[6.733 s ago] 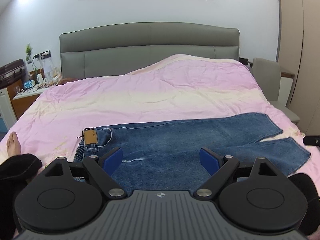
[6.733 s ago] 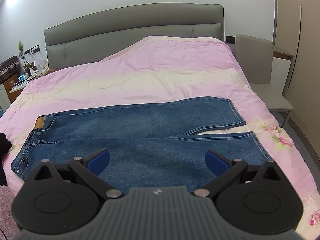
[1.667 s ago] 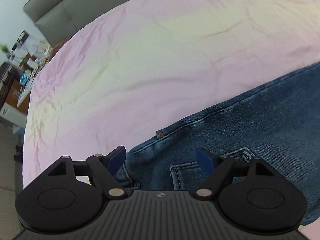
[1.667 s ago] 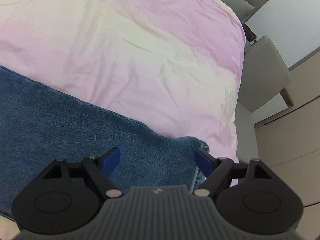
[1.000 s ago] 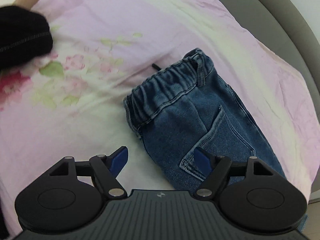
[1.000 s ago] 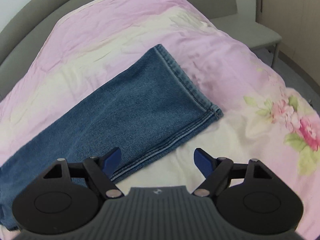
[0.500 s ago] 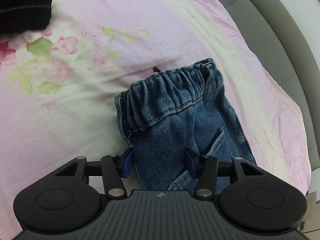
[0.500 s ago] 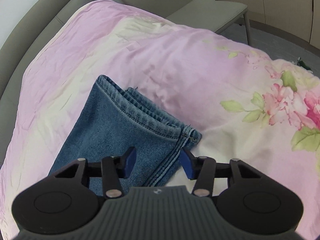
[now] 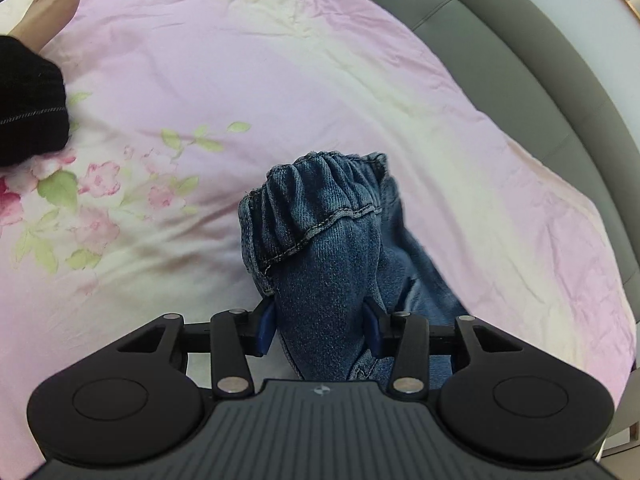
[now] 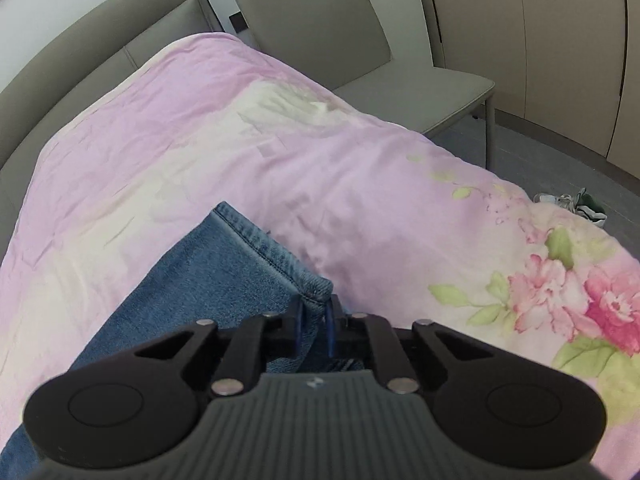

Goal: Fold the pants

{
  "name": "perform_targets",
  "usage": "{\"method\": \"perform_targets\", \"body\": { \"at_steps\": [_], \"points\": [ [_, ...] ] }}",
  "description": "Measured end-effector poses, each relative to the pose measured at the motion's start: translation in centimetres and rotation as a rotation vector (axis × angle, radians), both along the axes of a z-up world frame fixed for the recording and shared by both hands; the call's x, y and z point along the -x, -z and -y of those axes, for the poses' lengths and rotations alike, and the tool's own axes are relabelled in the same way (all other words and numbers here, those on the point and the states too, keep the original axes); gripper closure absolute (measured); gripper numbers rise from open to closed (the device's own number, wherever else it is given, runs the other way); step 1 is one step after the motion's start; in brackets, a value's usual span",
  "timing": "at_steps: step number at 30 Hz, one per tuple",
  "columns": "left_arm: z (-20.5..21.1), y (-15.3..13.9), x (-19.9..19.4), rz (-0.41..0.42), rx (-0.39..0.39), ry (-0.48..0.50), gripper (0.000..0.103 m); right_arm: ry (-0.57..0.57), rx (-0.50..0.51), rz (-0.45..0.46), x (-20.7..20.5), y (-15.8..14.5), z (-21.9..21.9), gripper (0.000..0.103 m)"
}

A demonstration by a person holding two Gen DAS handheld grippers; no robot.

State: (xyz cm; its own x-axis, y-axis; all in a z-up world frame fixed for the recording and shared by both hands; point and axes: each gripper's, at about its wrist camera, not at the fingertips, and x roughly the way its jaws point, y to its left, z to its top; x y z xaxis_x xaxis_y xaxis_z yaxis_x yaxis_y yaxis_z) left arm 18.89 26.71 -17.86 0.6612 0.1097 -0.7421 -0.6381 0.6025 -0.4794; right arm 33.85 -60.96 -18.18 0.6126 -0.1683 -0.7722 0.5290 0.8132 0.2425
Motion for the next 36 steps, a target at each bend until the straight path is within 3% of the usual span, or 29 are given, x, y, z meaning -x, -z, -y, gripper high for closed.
{"method": "perform_targets", "body": {
  "at_steps": [5, 7, 10, 11, 12, 17, 20, 22, 24, 27, 31, 34, 36],
  "points": [
    [0.1, 1.6, 0.0, -0.051, -0.018, -0.002, 0.053, 0.031, 0.012, -0.083, -0.9, 3.3, 0.0, 0.097],
    [0.2, 1.6, -0.2, -0.059, -0.026, 0.008, 0.053, 0.054, -0.001, -0.075, -0.6, 3.2, -0.1, 0.093],
    [0.0, 1.7, -0.3, -0.060, -0.016, 0.020, 0.053, 0.085, -0.066, -0.071, 0.6, 2.8, 0.7, 0.077],
    [-0.1, 1.8, -0.2, -0.057, -0.013, 0.022, 0.053, 0.093, -0.099, -0.061, 1.1, 2.8, 1.1, 0.061],
    [-0.1, 1.9, -0.2, -0.054, -0.010, 0.024, 0.052, 0.090, -0.145, -0.046, 1.4, 3.1, 1.6, 0.051],
    [-0.2, 2.1, -0.1, -0.042, 0.006, 0.002, 0.052, 0.134, -0.299, 0.004, 2.2, 5.9, 3.1, 0.049],
    [-0.1, 1.9, -0.4, -0.059, 0.004, -0.007, 0.052, 0.170, -0.316, 0.063, 2.0, 7.3, 2.8, 0.050],
    [0.0, 1.6, -0.8, -0.076, 0.001, -0.011, 0.052, 0.179, -0.291, 0.065, 1.6, 7.0, 2.0, 0.064],
    [0.1, 0.8, -1.1, -0.087, -0.008, -0.007, 0.053, 0.208, -0.275, 0.054, 1.2, 5.5, 1.7, 0.086],
    [-0.3, -1.6, -1.2, -0.062, 0.002, 0.022, 0.054, 0.182, -0.268, 0.133, 1.0, 1.0, 1.8, 0.089],
    [0.1, -5.3, -1.6, -0.057, -0.046, 0.101, 0.056, 0.043, -0.171, 0.182, 1.1, -6.4, 0.5, 0.091],
    [0.0, -7.1, -0.8, -0.052, -0.075, 0.144, 0.056, 0.025, -0.148, 0.188, 2.8, -8.7, 0.9, 0.091],
    [-0.7, -6.9, 0.1, -0.063, -0.057, 0.152, 0.056, 0.051, -0.161, 0.157, 4.3, -8.1, 2.0, 0.091]
  ]
}}
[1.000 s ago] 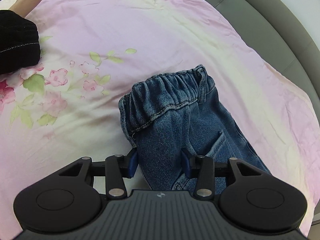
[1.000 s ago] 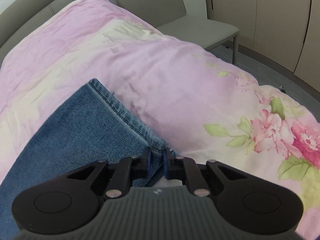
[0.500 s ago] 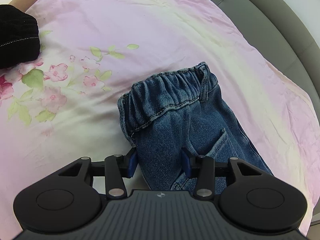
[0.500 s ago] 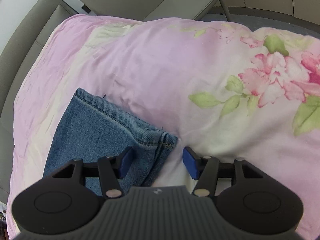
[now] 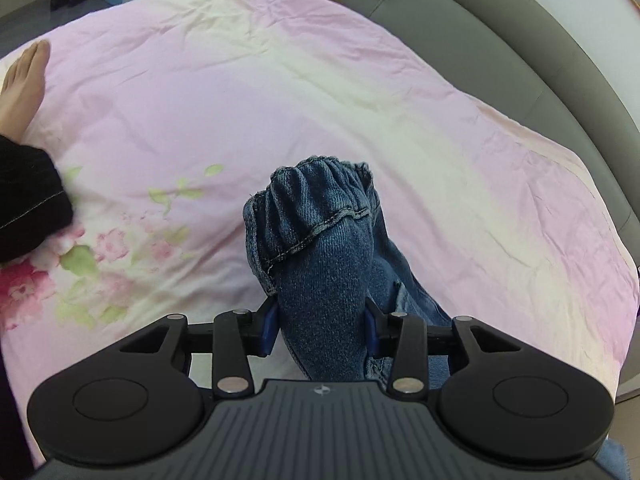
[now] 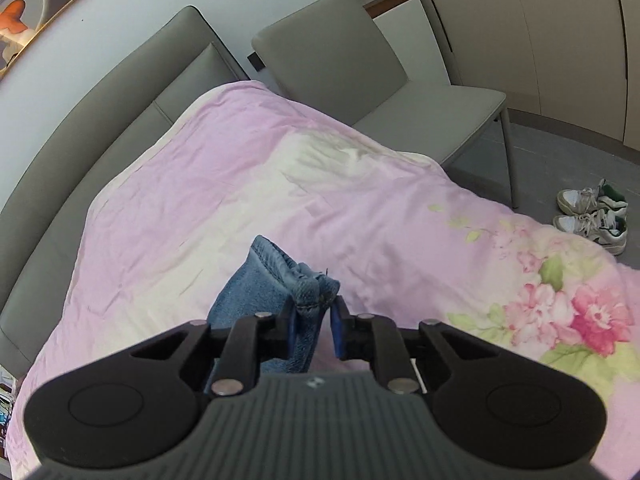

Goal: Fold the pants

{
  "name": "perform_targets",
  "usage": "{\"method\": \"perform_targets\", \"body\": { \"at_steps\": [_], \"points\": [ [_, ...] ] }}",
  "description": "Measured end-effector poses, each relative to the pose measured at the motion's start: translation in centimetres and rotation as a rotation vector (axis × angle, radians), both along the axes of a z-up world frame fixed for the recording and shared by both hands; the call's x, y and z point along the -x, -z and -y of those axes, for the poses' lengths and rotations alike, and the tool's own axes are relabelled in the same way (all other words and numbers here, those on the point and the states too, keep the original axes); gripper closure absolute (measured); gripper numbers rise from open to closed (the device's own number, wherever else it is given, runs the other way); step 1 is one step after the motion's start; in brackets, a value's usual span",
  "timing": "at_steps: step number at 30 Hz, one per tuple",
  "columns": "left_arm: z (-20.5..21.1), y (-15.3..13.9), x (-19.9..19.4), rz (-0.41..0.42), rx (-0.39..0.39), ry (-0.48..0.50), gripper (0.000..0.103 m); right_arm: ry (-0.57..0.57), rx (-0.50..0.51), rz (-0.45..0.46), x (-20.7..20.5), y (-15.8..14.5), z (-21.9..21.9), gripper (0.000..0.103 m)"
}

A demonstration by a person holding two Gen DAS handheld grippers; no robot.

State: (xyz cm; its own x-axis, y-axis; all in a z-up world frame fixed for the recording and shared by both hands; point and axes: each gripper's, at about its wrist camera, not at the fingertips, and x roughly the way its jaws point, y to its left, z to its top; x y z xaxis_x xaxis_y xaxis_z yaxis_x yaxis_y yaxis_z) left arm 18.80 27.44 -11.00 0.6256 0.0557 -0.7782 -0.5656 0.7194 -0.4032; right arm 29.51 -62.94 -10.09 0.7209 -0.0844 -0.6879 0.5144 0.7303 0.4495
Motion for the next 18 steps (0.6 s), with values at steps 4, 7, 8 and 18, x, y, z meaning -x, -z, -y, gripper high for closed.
{"method": "perform_targets", "body": {
  "at_steps": [4, 7, 8, 18],
  "points": [
    [-0.8, 3.9, 1.6, -0.063, 0.056, -0.012, 0.056, 0.044, -0.046, -0.127, 4.0, 5.3, 1.3, 0.091],
    [-1.1, 7.2, 2.8, -0.106, 0.078, -0.029, 0.056, 0.100, -0.110, -0.189, 6.7, 9.7, 2.0, 0.091],
    [-1.3, 8.1, 3.1, -0.098, 0.092, -0.037, 0.056, 0.104, -0.130, -0.181, 7.4, 10.9, 2.3, 0.091],
    [-1.3, 8.5, 2.6, -0.145, 0.059, -0.033, 0.025, 0.030, -0.084, -0.213, 6.0, 11.5, 2.0, 0.081]
  ]
}}
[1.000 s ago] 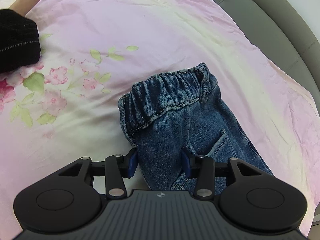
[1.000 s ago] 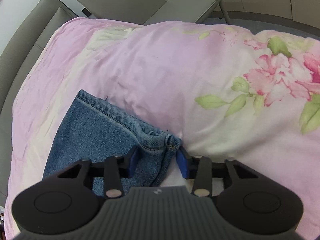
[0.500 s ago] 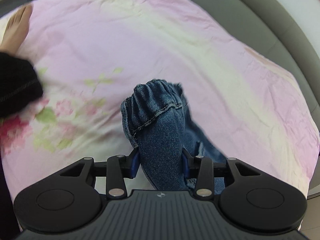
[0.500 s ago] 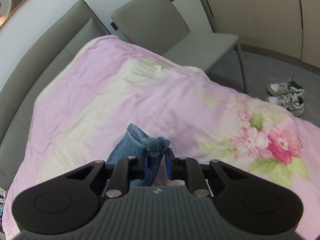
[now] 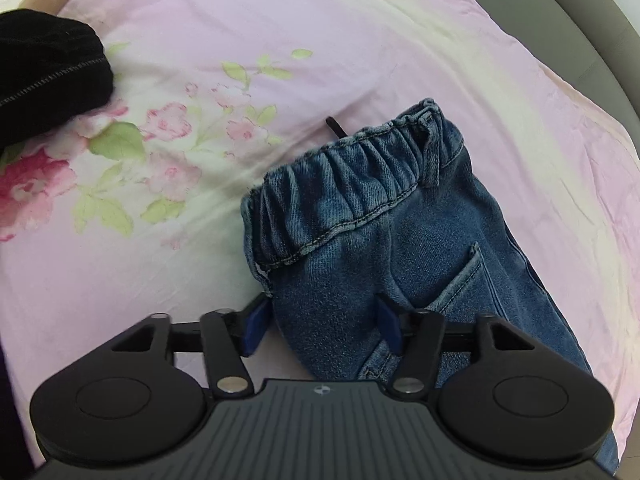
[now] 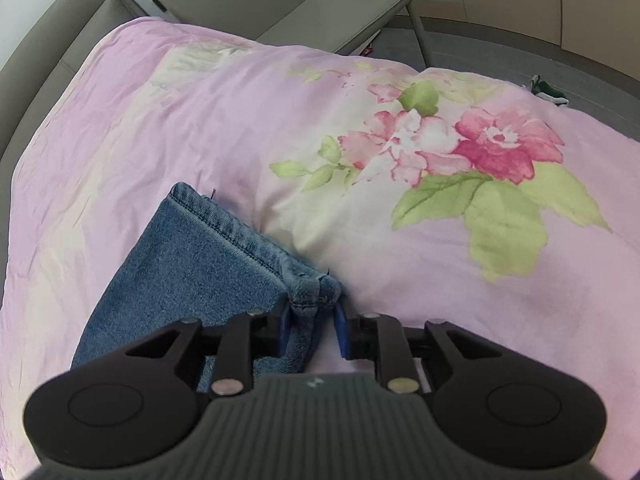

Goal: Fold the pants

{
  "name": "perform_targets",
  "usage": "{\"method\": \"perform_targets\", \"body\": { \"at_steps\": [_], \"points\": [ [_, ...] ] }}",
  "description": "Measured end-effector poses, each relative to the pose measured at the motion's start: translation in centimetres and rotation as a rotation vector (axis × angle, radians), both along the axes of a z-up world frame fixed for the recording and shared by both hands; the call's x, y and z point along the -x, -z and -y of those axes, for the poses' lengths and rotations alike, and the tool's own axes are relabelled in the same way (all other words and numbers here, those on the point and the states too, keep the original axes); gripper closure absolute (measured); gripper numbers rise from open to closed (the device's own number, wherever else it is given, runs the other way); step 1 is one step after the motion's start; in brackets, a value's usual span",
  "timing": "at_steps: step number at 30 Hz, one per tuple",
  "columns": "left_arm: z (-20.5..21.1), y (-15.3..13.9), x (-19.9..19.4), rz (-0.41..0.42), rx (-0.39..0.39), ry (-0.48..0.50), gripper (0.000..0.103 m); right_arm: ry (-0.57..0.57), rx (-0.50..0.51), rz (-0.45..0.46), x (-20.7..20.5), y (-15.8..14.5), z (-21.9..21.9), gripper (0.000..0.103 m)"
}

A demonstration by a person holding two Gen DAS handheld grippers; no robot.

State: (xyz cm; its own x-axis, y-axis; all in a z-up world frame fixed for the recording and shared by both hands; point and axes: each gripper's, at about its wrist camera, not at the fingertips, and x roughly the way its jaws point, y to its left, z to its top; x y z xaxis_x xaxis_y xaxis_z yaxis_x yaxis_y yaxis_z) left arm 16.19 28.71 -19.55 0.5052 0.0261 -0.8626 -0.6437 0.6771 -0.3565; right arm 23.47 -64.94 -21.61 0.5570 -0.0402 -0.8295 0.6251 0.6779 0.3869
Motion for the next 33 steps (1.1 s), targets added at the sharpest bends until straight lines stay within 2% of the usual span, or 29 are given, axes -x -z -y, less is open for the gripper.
{"method": "perform_targets", "body": {
  "at_steps": [1, 3, 4, 6, 8, 11, 13, 15, 17, 20, 22, 25, 29, 33],
  "points": [
    [0.2, -0.7, 0.4, -0.001, -0.026, 0.005, 0.024, -0.006, 0.011, 0.005, 0.2, -0.5, 0.0, 0.076],
    [0.9, -2.1, 1.0, -0.012, -0.077, 0.053, 0.024, -0.019, 0.078, 0.011, 1.0, -2.1, -0.3, 0.048],
    [1.4, -2.9, 1.3, -0.016, -0.105, 0.083, 0.025, -0.032, 0.116, 0.008, 1.2, -2.8, -0.6, 0.045],
    [2.7, -4.9, 1.6, 0.013, -0.175, 0.146, 0.034, -0.081, 0.188, 0.016, 1.8, -4.8, -1.3, 0.044],
    [3.9, -6.5, 1.6, 0.050, -0.216, 0.202, 0.035, -0.139, 0.225, 0.052, 2.2, -6.5, -2.4, 0.044],
    [6.5, -8.1, -0.5, 0.087, -0.265, 0.347, 0.035, -0.298, 0.262, 0.111, 1.7, -8.5, -5.9, 0.045],
    [8.4, -7.7, -2.2, 0.065, -0.307, 0.420, 0.035, -0.428, 0.275, 0.118, 0.5, -8.5, -9.3, 0.046],
    [10.0, -6.3, -3.8, 0.031, -0.317, 0.477, 0.042, -0.550, 0.283, 0.098, -0.7, -7.6, -13.0, 0.052],
    [11.1, -4.7, -5.4, 0.011, -0.317, 0.508, 0.044, -0.657, 0.293, 0.070, -1.7, -6.3, -16.3, 0.054],
    [11.8, -2.6, -7.6, -0.001, -0.329, 0.515, 0.048, -0.800, 0.338, 0.033, -3.3, -4.1, -21.0, 0.055],
    [11.7, -1.5, -9.1, -0.010, -0.330, 0.488, 0.051, -0.852, 0.363, 0.026, -4.8, -3.0, -23.4, 0.055],
    [11.0, -0.4, -10.9, -0.019, -0.299, 0.444, 0.053, -0.876, 0.375, 0.015, -7.7, -1.8, -25.6, 0.055],
    [10.3, 0.6, -13.3, -0.049, -0.291, 0.419, 0.062, -0.859, 0.425, -0.060, -12.1, -0.1, -27.8, 0.054],
    [9.6, 1.7, -15.2, -0.075, -0.269, 0.385, 0.063, -0.825, 0.422, -0.123, -15.2, 1.7, -29.1, 0.046]
  ]
}}
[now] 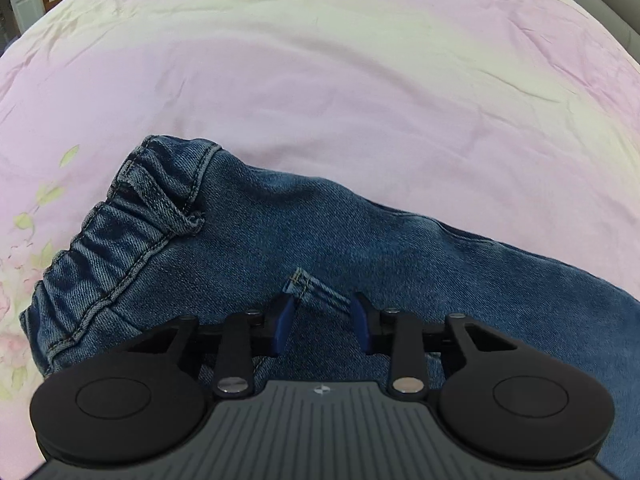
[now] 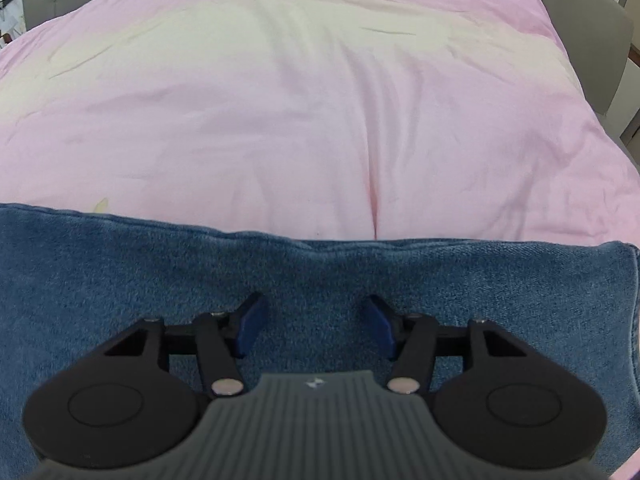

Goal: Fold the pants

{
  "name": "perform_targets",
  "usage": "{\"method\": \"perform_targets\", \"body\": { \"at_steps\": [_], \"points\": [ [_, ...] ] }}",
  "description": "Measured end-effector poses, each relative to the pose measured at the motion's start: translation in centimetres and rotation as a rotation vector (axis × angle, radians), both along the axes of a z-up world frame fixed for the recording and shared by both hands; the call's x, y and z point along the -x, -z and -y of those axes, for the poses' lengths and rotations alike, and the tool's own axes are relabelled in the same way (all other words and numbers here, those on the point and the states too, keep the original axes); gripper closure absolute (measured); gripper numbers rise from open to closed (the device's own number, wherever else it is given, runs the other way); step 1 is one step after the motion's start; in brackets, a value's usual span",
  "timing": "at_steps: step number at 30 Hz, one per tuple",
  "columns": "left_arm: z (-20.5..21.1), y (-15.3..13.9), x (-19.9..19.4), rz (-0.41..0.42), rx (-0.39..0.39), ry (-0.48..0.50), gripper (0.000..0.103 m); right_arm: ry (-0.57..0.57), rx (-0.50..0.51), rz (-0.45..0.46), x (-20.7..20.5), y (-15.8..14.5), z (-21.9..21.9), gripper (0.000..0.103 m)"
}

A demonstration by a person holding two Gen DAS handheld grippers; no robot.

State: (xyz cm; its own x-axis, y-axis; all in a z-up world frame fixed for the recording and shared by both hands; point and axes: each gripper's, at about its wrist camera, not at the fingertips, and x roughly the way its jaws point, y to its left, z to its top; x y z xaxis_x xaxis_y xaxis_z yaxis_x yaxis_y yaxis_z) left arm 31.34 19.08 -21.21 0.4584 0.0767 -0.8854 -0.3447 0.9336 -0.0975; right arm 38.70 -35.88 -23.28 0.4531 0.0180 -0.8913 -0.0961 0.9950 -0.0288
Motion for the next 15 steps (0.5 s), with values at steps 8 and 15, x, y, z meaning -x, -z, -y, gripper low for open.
{"method": "perform_targets", "body": {
  "at_steps": [8, 15],
  "points": [
    [1.8, -2.3, 1.5, 0.004, -0.079, 0.039, 0.063, 0.002, -0.033, 0.040, 1.9, -1.8, 0.6, 0.048],
    [11.7, -5.9, 10.2, 0.127, -0.027, 0.358, 0.063, -0.083, 0.005, 0.104, 10.5, -5.2, 4.0, 0.049]
  ]
}}
